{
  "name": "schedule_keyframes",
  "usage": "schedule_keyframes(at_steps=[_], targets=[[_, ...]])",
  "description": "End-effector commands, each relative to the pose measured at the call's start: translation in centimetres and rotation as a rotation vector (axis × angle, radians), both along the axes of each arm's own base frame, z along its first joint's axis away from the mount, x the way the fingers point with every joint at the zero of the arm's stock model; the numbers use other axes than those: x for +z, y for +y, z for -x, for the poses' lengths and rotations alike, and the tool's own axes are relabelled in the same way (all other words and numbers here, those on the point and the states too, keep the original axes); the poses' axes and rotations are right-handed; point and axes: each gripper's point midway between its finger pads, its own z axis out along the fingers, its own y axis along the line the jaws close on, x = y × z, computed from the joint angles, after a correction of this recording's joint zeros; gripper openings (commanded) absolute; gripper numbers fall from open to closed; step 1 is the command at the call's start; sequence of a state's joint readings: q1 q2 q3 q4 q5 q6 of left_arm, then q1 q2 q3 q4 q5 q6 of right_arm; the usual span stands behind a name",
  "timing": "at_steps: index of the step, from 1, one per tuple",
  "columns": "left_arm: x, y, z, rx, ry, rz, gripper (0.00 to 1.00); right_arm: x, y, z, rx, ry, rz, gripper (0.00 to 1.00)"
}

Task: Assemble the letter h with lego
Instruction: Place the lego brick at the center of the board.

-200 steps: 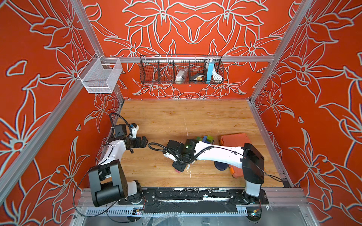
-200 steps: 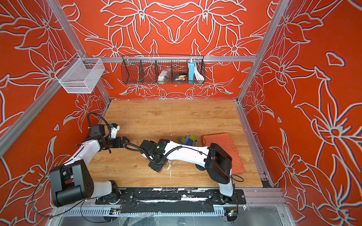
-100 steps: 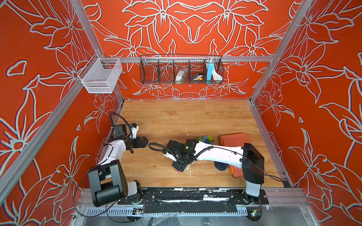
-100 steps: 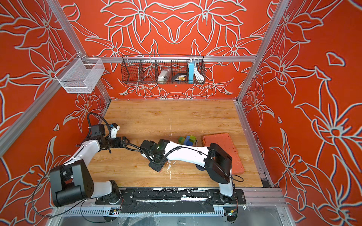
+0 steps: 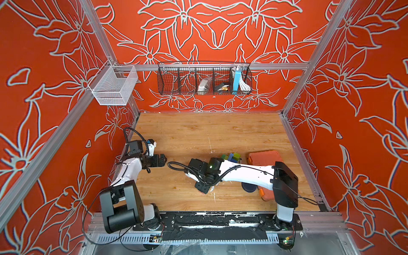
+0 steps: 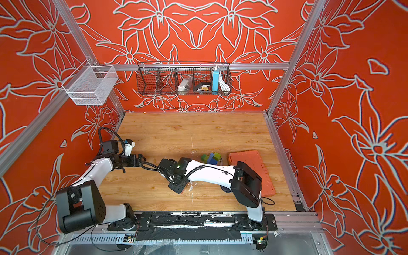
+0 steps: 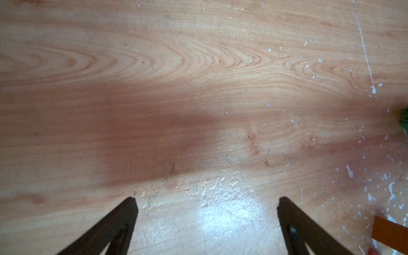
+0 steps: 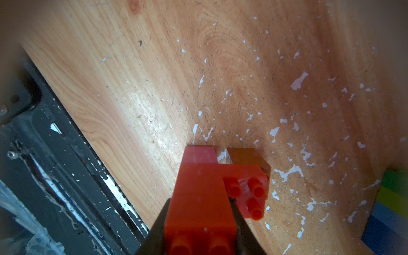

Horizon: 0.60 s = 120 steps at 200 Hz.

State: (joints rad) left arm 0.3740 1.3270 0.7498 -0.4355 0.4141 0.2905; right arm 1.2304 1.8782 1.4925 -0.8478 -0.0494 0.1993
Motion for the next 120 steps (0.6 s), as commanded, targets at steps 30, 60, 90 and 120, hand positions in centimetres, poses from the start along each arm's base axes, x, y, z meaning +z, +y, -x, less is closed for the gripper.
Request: schedule_keyframes(at_steps=[30,60,90,120], targets=[[0.3,-0.1,-0.1,-0.007,0.002,0.010,0.99,-1.4,-1.1,0.9,-0.032,0.048,0.038,0.22],[0.4,-0.1,-0.1,-0.009,-0.003,0.009,0.99,-0.8,-0.9,1.0,-0.034,0.049,0.022,0.26],[0.3,-0.1,-0.1,-0.007,0.001,0.010,0.99,-0.9,-0.7,0.9,-0.039,0.048,0.014,0.32],[0.2,-0.1,-0.1,-0.009,0.008,0.013,0.99,-1.1,-0.6,0.9,-0.046,0.049,0.010,0.39]])
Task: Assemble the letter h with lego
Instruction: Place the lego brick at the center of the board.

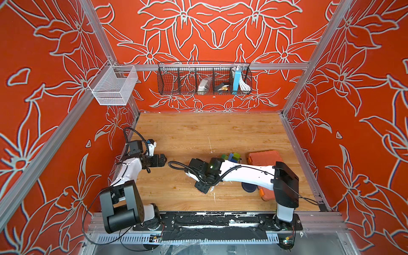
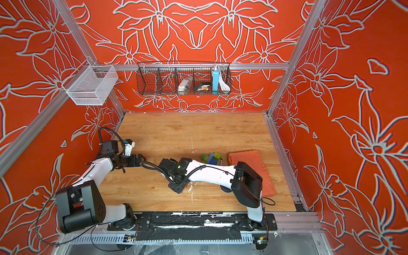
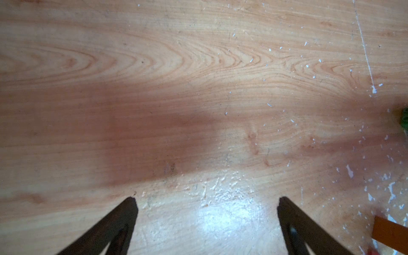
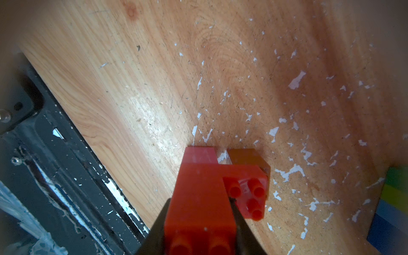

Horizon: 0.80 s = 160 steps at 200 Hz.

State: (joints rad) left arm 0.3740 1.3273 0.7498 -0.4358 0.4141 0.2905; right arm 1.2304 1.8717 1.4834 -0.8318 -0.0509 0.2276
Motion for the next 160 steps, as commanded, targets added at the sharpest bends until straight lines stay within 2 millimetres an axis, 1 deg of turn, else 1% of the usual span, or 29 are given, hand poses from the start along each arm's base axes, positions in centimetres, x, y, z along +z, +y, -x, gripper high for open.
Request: schedule_keyframes(at_steps=[1,46,65,100,138,160], targets=[[0.2,-0.1,-0.1,-0.008,0.007,0.012,0.99,-1.1,-0.7,0.9,-0.019,0.046,0.025,0.39],[0.3,-0.1,-0.1,-0.010,0.005,0.014,0.99,-1.0,-0.8,0.7,-0.023,0.038,0.028,0.44],[0.4,-0.2,0.0,-0.013,-0.004,0.013,0.99,-0.5,-0.6,0.7,-0.020,0.037,0.019,0.46],[0.5,-0.3,0.1,-0.017,-0.009,0.015,0.99,0.4,-0.4,0.7,-0.018,0.032,-0.007,0.54],[0.7,-0.6,0.1,-0.034,-0.016,0.023,0.99,2.1,-0.9,0.7,-0.020,0.015,-0.028,0.58],[1.5,-1.8,0.3,-0.089,-0.046,0.058,0.99,3.6,-1.0,1.0,-0.021,0.024,-0.059,0.60]])
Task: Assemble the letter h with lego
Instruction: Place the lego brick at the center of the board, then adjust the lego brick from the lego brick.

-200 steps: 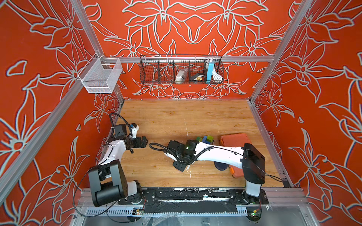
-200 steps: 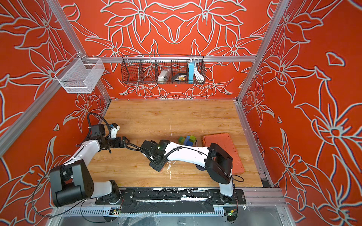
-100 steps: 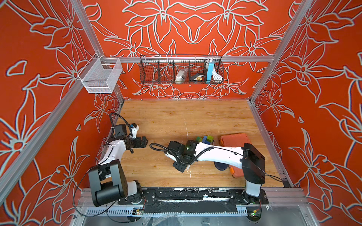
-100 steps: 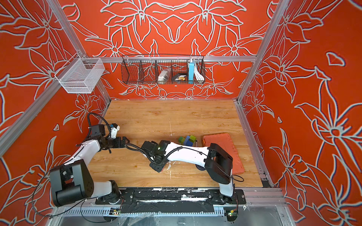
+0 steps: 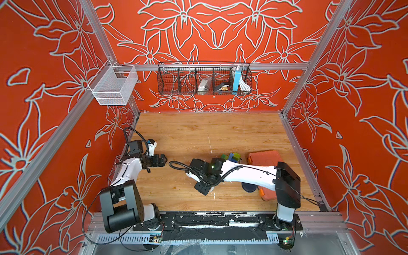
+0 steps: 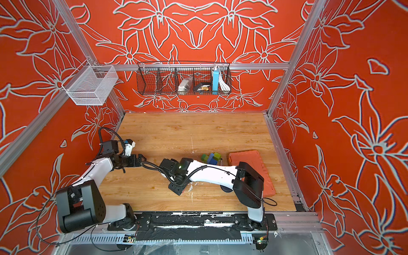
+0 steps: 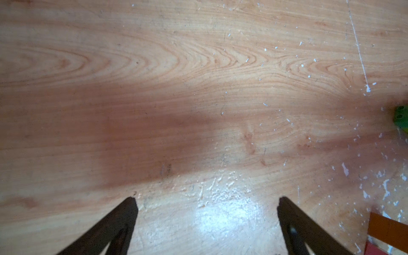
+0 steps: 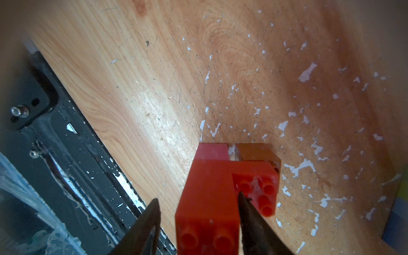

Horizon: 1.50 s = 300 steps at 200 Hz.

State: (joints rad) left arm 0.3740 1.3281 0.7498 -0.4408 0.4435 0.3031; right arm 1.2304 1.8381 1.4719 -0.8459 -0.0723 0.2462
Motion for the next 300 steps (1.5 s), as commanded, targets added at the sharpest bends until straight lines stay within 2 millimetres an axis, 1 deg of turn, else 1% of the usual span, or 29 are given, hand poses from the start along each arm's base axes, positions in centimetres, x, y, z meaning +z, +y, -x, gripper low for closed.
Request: schedule_keyframes(at_steps=[1,20,34,58,76,92,104,143,169,192,223,253,283,300], targets=[[1.5,-1.3,0.3,-0.066,-0.040,0.037,0.99,2.8,-0.5,0.4,-0.009,0.003,-0.045,0.60],[2.9,-2.5,0.5,-0.126,-0.084,0.077,0.99,3.7,-0.4,0.5,-0.014,0.011,-0.072,0.60],[4.4,-3.9,0.8,-0.193,-0.127,0.127,0.99,4.4,-0.8,0.0,-0.032,0.008,-0.074,0.60],[7.0,-7.1,2.2,-0.361,-0.213,0.215,0.99,5.3,-2.7,-1.8,-0.115,0.029,-0.070,0.54],[7.6,-9.4,3.5,-0.489,-0.239,0.213,0.99,5.2,-4.1,-3.0,-0.190,0.115,-0.099,0.47],[7.4,-11.7,4.9,-0.612,-0.236,0.209,0.99,4.6,-4.7,-3.4,-0.214,0.185,-0.112,0.42],[7.0,-13.1,5.5,-0.673,-0.224,0.214,0.99,4.0,-4.7,-3.6,-0.213,0.204,-0.104,0.41],[6.1,-16.0,6.6,-0.766,-0.177,0.244,0.99,2.0,-3.9,-3.9,-0.199,0.262,-0.069,0.40],[6.0,-17.4,8.1,-0.862,-0.182,0.258,0.98,0.8,-3.4,-4.6,-0.210,0.281,-0.057,0.40],[6.2,-18.7,9.8,-0.985,-0.250,0.274,0.99,0.2,-3.1,-4.8,-0.210,0.299,-0.055,0.40],[5.9,-20.3,11.6,-1.135,-0.310,0.277,0.99,-0.1,-2.5,-5.0,-0.214,0.330,-0.073,0.40],[5.1,-21.6,12.8,-1.257,-0.340,0.269,0.99,-0.2,-2.2,-5.0,-0.212,0.347,-0.077,0.40],[4.5,-22.2,13.4,-1.307,-0.358,0.284,0.99,-0.7,-2.0,-4.7,-0.206,0.375,-0.075,0.38],[4.0,-22.4,13.4,-1.310,-0.371,0.276,0.99,-1.0,-2.0,-4.7,-0.209,0.377,-0.068,0.37]])
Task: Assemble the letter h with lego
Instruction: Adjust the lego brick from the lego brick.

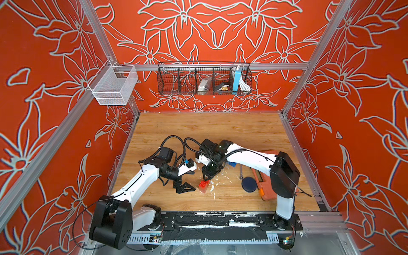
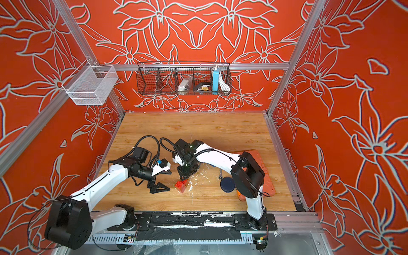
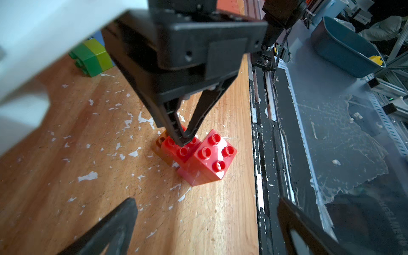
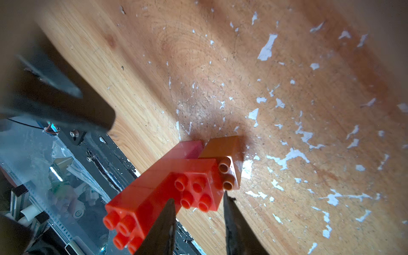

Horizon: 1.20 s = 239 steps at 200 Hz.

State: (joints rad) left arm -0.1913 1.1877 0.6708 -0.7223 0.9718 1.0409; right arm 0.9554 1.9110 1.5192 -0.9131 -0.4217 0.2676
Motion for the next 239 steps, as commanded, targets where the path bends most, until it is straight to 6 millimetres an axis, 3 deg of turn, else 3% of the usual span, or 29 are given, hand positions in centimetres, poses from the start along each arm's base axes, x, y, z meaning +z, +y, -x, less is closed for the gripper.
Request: schedule_keyframes(at_steps=[1,75,120,239], targets=[[-0.3,-0.6,0.4,-0.049,-0.044,0.039,0.99,-0.5,0.2,0.0,0.007,0.026,0.002,0.37],[-2.5,-1.8,-1.0,-0.032,-0.079,-0.034,0.97,-1.3,0.2,0.3,0.009,0.045,0.006,0.30],[-3.2,-2.3,-0.7,-0.053,-0.072,-0.047,0.97,-1.8,0.2,0.4,0.006,0.056,0.004,0.26],[-3.0,-2.6,-0.8,-0.050,-0.066,-0.069,0.97,-3.2,-0.2,0.8,0.006,0.073,0.014,0.25]])
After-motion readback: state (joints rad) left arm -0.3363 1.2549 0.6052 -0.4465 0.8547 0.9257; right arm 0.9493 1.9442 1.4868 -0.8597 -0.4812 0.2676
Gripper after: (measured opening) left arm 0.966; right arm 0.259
